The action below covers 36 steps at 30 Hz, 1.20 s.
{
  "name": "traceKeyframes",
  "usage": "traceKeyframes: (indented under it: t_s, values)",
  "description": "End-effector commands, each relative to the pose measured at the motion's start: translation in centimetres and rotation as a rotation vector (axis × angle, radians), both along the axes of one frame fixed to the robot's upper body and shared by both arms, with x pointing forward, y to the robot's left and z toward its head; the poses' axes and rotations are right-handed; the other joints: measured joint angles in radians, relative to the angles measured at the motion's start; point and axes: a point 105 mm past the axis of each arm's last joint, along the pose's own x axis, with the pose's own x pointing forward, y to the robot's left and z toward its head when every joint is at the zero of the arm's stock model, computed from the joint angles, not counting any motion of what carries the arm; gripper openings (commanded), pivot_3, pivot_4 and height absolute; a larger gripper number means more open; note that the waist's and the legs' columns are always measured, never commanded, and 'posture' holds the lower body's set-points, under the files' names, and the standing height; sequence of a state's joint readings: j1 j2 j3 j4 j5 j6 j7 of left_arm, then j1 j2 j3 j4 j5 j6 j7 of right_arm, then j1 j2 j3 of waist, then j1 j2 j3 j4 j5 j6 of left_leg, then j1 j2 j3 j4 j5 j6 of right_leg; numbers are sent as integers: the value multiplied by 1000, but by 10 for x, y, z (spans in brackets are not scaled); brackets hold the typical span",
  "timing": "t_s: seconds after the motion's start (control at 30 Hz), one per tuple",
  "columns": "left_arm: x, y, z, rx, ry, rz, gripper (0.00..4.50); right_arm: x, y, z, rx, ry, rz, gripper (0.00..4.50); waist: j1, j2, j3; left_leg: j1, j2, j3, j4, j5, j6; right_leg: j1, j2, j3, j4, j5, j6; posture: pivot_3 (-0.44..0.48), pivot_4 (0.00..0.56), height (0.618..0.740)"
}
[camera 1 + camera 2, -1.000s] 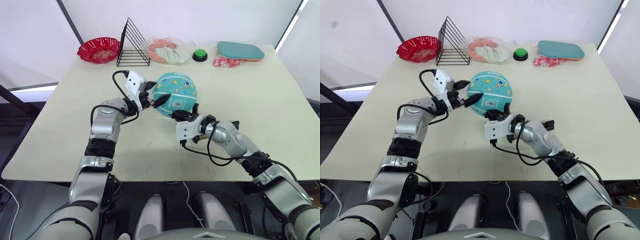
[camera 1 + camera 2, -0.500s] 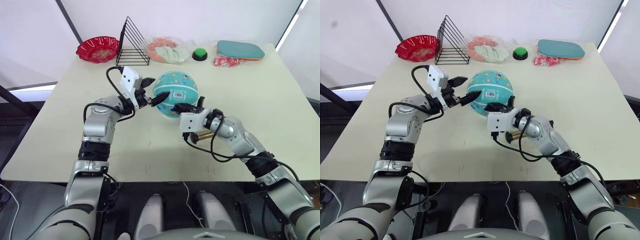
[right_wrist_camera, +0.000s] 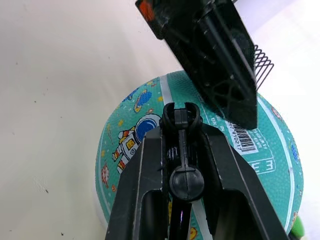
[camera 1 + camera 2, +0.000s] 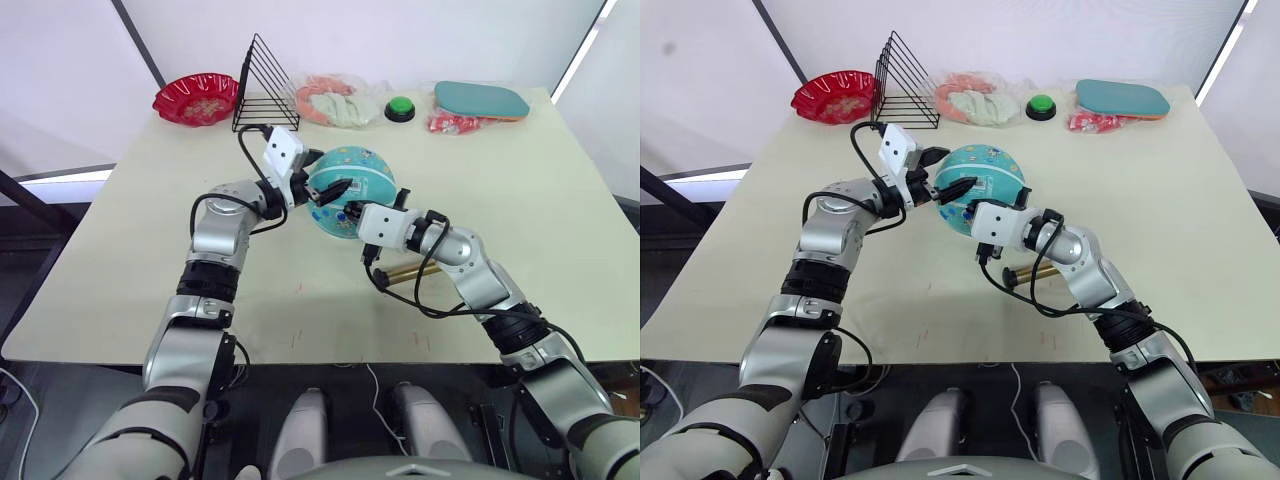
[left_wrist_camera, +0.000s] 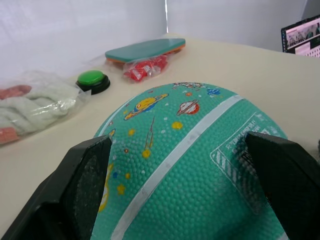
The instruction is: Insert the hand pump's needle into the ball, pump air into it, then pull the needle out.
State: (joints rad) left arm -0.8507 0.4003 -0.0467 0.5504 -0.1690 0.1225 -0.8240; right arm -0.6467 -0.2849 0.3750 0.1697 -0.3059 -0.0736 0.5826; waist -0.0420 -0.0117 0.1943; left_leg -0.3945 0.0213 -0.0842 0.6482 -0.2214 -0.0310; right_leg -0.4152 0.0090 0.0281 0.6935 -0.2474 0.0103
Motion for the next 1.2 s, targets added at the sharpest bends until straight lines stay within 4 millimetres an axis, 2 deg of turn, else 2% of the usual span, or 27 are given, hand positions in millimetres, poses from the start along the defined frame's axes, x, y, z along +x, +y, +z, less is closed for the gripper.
traceKeyframes:
  t_s: [0.03, 0.37, 0.47, 1.07, 1.2]
  values:
    - [4, 4, -32, 75, 75, 39, 4500, -4, 3, 22, 35, -56, 33, 272, 1, 0, 0, 0, 0, 0, 0, 0, 0, 0, 0, 0, 0, 0, 0, 0, 150, 740]
    - [4, 5, -60, 193, 67, 58, 4500, -20, 6, 43, 102, -61, 80, 272, 6, 0, 0, 1, 0, 0, 0, 0, 0, 2, 0, -1, 0, 0, 0, 0, 150, 740]
    - [1, 3, -76, 269, 47, 46, 4500, -27, 5, 55, 160, -25, 79, 272, 9, 0, 0, 1, -1, 0, 0, 0, 0, 2, -1, -1, 0, 0, 0, 0, 150, 740]
    - [0, -2, -101, 291, 103, 44, 4500, -40, -4, 68, 198, 37, 51, 272, 21, 0, 0, 0, -1, -1, 0, 0, 0, 2, -2, -2, -1, 0, 0, 0, 150, 740]
    - [-3, -4, -106, 147, 226, 41, 4500, -42, -6, 67, 187, 29, 44, 272, 26, 1, -1, 0, -1, -1, 0, 0, 0, 2, -2, -2, -1, 0, 0, 0, 150, 740]
